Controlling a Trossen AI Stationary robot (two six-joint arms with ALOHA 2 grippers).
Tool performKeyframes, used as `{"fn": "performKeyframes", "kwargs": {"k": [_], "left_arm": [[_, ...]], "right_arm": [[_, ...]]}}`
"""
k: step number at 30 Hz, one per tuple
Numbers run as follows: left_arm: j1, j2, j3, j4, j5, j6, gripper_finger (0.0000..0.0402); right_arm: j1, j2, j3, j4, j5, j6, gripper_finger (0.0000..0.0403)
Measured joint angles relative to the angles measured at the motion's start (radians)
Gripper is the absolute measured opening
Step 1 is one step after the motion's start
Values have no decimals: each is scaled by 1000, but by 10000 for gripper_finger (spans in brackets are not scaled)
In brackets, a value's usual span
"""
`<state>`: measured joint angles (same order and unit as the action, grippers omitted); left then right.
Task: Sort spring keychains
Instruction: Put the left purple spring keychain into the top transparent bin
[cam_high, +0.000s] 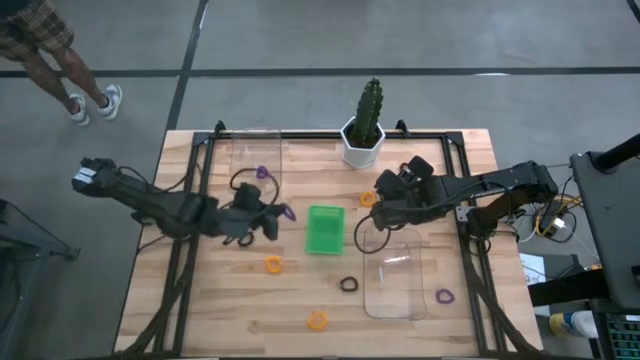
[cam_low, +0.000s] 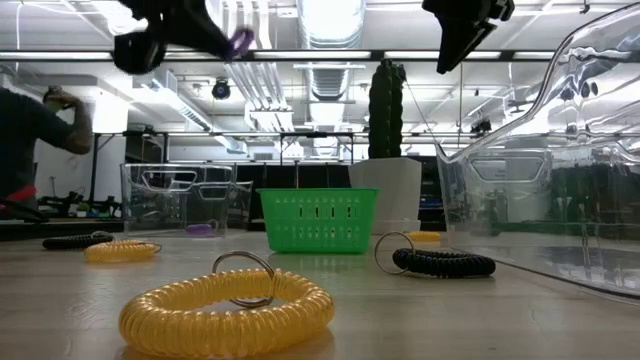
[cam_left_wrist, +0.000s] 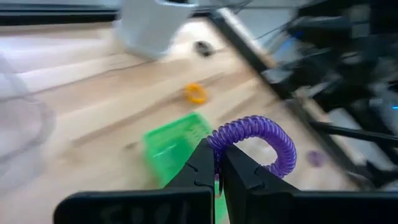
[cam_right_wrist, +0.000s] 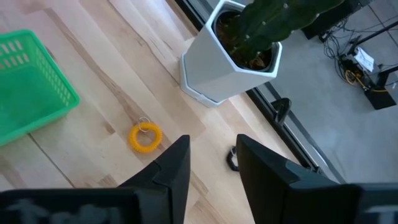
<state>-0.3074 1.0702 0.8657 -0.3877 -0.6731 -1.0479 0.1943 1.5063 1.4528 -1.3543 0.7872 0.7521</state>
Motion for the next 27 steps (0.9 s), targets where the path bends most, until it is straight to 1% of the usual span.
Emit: {"fn": "performKeyframes", "kwargs": {"k": [3,6,10,14,19,23,27], "left_arm": [[91,0,15,-113,61,1,7],[187,0,39,-235,93,8,7],[316,0,80,-354,125,82,7],[449,0,112,-402,179,193,7],[603,1,131,-434,195,294,7],[722,8,131,-456,238,326,7],[820,54,130,-482,278,356,7]], "right_arm": [[0,0,0,1,0,0,121],[0,0,0,2,0,0,123],[0,0,0,3,0,0,128],[0,0,0,4,-1,0,130],[0,0,0,4,-2,0,123],[0,0,0,7,-3,0,121],[0,0,0,7,-3,0,125]]}}
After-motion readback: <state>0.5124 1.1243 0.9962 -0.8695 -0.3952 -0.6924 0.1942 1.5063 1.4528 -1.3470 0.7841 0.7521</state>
